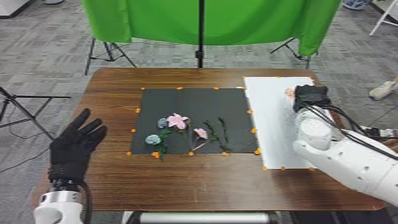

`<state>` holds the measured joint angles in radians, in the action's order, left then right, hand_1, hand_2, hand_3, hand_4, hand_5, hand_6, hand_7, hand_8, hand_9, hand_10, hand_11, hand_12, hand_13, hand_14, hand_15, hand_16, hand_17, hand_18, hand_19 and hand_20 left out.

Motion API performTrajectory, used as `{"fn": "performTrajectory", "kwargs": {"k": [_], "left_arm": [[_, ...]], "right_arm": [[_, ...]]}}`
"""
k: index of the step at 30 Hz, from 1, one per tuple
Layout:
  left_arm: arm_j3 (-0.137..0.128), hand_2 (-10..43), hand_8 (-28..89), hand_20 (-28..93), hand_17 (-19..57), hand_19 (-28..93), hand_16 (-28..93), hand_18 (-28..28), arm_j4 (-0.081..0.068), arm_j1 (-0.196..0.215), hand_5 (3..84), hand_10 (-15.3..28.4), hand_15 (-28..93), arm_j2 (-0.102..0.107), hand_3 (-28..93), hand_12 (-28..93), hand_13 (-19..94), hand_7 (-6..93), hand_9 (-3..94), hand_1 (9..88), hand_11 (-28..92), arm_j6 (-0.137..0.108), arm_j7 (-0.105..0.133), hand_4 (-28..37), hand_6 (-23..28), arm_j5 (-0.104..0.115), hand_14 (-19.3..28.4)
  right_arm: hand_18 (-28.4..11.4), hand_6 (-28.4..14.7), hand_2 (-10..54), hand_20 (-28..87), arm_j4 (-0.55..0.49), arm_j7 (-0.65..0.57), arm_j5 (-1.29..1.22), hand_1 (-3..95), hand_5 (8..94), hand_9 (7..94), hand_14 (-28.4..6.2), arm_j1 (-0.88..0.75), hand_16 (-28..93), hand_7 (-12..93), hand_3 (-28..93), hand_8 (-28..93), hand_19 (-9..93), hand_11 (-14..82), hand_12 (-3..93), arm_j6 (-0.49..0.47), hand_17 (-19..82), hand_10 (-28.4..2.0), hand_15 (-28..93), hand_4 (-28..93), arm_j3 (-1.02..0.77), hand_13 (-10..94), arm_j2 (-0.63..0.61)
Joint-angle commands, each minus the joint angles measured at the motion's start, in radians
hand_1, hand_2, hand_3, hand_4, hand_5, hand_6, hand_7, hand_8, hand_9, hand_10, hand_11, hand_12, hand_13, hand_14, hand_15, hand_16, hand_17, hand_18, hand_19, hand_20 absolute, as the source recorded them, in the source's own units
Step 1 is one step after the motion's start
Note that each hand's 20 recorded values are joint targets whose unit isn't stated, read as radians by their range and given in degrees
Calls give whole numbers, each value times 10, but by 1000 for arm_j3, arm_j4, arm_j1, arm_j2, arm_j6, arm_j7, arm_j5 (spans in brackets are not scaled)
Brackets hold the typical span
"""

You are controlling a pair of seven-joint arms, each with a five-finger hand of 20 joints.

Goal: Arrange flowers

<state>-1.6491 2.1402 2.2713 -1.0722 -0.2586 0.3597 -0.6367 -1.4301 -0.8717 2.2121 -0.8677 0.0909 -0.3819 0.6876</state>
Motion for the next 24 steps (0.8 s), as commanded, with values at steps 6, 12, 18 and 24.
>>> {"fn": "performTrajectory", "kwargs": {"k": [6, 12, 18, 24], "left_arm": [[-11, 69, -77, 8, -81, 581, -113, 284, 4, 10, 365, 203, 587, -16, 814, 107, 213, 77, 336, 211, 250, 11, -34, -283, 88, -18, 277], [-8, 69, -76, 9, -81, 581, -113, 284, 3, 10, 365, 203, 587, -11, 813, 107, 213, 78, 336, 211, 250, 11, -21, -283, 87, -13, 277], [-1, 69, -76, 9, -81, 581, -113, 284, -2, -4, 365, 203, 587, -6, 813, 107, 213, 77, 336, 211, 250, 9, -15, -283, 87, -10, 276], [-9, 70, -75, 9, -81, 581, -113, 284, 0, -5, 365, 203, 587, -2, 812, 107, 214, 78, 336, 211, 250, 3, -19, -283, 88, -5, 277]], "right_arm": [[-182, 40, -95, 423, -196, 129, 70, 645, 908, 937, -28, -3, 235, 165, 522, 30, 824, 179, 353, 177, 266, -34, 696, -283, -20, 741, 15], [-182, 36, -95, 423, -234, 218, 51, 631, 909, 937, -29, 59, 247, 164, 551, 36, 826, 180, 358, 180, 264, -37, 696, -283, 77, 739, 136], [-183, 34, -95, 425, -174, 254, 91, 586, 899, 937, -30, 99, 264, 169, 617, 41, 822, 163, 380, 103, 251, -36, 701, -283, 153, 723, 248], [-182, 38, -95, 430, -172, 272, 88, 557, 884, 920, -38, 78, 261, 183, 646, 36, 816, 185, 391, 37, 231, -42, 721, -283, 141, 697, 259]]}}
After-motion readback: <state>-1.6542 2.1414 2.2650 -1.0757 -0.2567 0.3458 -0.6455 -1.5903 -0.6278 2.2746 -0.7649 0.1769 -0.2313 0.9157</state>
